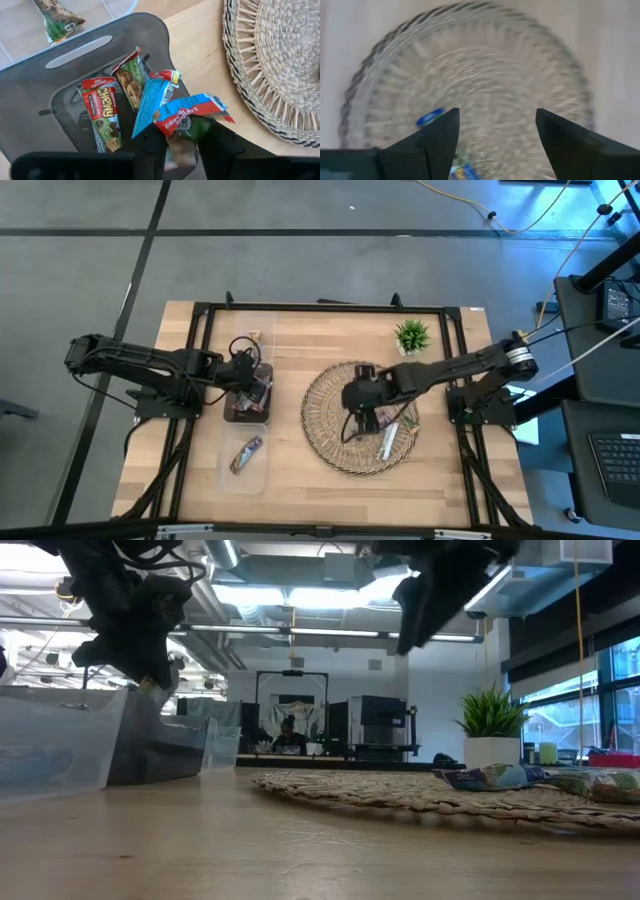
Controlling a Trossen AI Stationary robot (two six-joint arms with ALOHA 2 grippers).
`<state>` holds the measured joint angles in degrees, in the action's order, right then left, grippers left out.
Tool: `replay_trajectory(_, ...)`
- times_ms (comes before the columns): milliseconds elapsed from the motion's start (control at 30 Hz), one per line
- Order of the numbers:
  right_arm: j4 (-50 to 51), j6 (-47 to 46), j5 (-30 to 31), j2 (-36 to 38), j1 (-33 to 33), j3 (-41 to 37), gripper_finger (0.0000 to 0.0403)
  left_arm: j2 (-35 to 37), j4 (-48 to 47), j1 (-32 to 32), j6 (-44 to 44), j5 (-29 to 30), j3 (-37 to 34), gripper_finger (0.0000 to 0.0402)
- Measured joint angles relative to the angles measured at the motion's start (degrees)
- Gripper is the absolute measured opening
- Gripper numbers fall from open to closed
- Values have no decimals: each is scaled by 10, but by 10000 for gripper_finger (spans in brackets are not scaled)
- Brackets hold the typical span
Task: Pick and place Granola Bars by type
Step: Put the red granola bar into the black bin, then put the blue granola bar into the bottom transparent bin
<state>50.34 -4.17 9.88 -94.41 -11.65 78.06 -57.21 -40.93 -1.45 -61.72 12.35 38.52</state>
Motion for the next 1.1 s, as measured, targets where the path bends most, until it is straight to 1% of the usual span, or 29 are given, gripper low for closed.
replay_trajectory(167, 25, 28, -55, -39, -22, 0, 251, 0, 0, 0, -11, 4, 0, 122)
replay_trajectory(333, 47, 62, -62, -78, -30, 0, 239, 0, 0, 0, 0, 8, 0, 156)
replay_trajectory(433, 47, 94, -81, -102, -32, 0, 236, 1, 5, 0, 3, 8, 0, 168)
replay_trajectory(633, 48, 136, -86, -157, -32, 0, 236, 1, 9, 0, 9, 5, 0, 173)
replay_trajectory(900, 48, 137, -85, -198, -32, 0, 235, 1, 9, 0, 10, 0, 0, 173)
replay_trajectory(1000, 45, 135, -85, -202, -32, 0, 225, 1, 9, 0, 10, 1, 0, 170)
replay_trajectory(1100, 41, 135, -85, -203, -32, 0, 207, 1, 9, 0, 10, 1, 0, 169)
